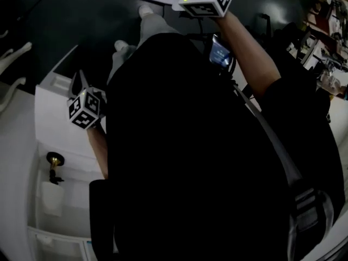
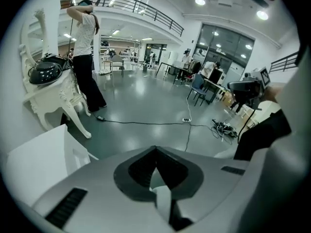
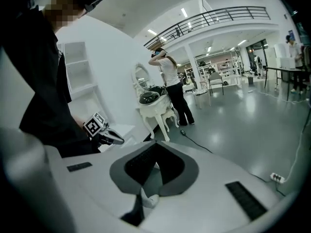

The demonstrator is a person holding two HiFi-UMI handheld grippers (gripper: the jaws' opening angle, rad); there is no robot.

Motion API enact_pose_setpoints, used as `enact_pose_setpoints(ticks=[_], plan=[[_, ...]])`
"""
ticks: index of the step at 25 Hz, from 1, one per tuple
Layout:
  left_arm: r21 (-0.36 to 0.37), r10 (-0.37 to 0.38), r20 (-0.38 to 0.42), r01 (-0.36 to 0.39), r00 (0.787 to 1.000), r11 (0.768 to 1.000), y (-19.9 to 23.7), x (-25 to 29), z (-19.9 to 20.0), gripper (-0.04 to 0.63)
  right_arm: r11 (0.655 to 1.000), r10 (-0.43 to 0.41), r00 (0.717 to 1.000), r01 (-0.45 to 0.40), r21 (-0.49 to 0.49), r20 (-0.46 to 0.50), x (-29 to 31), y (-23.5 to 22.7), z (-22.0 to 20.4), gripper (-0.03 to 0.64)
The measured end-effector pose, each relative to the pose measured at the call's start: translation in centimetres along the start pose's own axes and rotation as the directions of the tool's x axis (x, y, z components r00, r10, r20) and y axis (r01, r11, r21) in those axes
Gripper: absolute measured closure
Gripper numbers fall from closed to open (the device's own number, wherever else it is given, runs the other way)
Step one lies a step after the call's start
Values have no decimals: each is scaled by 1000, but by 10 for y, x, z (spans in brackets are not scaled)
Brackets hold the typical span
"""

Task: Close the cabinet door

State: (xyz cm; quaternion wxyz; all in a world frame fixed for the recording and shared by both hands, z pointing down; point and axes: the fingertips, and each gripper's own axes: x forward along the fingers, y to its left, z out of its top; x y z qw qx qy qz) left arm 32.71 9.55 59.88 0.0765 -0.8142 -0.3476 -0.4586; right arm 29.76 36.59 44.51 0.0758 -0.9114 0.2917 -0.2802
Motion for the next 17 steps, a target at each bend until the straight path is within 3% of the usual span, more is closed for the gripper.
enact_pose_setpoints(ticks=[3,6,9,12,17], plan=[[10,51,-59,-51,997,999,-49,20,14,583,1000,-14,999,14,2,-32,-56,-51,-23,598],[42,20,-62,-17,998,999,-76,39,28,583,1000,-11,999,12,20,-48,-75,-68,-40,598],[140,-9,-74,20,997,990,-97,55,44,583,999,-7,998,9,38,-69,-80,-70,-54,598],[255,-30,-100,55,995,965,-124,64,58,583,995,-31,998,36,96,-54,-93,-77,-79,598],[320,-52,-145,97,988,942,-172,82,65,583,976,-89,996,93,197,-33,-125,-105,-127,598]])
